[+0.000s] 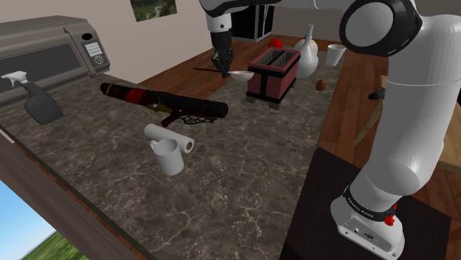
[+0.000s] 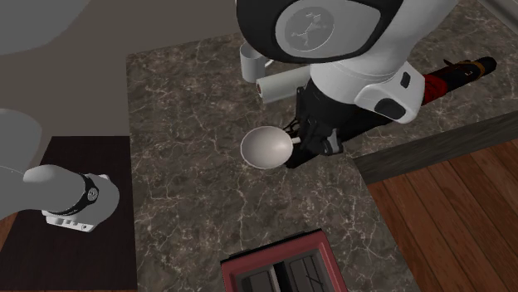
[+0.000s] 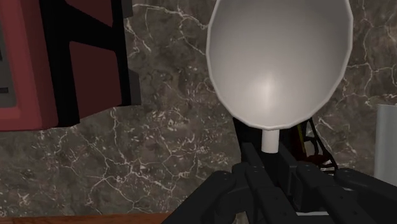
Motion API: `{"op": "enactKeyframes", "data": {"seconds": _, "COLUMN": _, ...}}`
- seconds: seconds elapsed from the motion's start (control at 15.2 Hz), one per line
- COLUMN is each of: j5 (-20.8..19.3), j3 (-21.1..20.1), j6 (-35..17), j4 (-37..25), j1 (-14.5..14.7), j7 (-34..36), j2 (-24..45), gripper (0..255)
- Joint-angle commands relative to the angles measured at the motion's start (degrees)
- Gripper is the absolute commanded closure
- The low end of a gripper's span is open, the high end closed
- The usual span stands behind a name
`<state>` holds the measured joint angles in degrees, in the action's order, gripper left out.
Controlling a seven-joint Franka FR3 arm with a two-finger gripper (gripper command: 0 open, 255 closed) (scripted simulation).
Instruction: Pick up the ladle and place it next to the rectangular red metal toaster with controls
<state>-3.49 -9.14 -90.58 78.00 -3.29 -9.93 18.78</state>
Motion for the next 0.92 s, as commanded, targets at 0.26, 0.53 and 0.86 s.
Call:
{"op": "enactKeyframes", "data": {"seconds": 0.26, "j5": 0.0, "j3": 0.0, "j6": -4.8, "j4": 5.0, "j1": -0.2, "j7": 0.1, "j2": -0.3, "gripper": 255}}
{"op": "enactKeyframes", "data": {"seconds": 0.53, "j5": 0.0, "j3": 0.1, "j6": -7.8, "j4": 8.0, "j1": -0.2, "j7": 0.2, "j2": -0.3, "gripper": 255}}
{"op": "enactKeyframes", "data": {"seconds": 0.86, "j5": -0.1, "j3": 0.1, "j6": -11.5, "j4": 11.3, "j1": -0.3, "j7": 0.3, "j2": 0.1, "gripper": 255}}
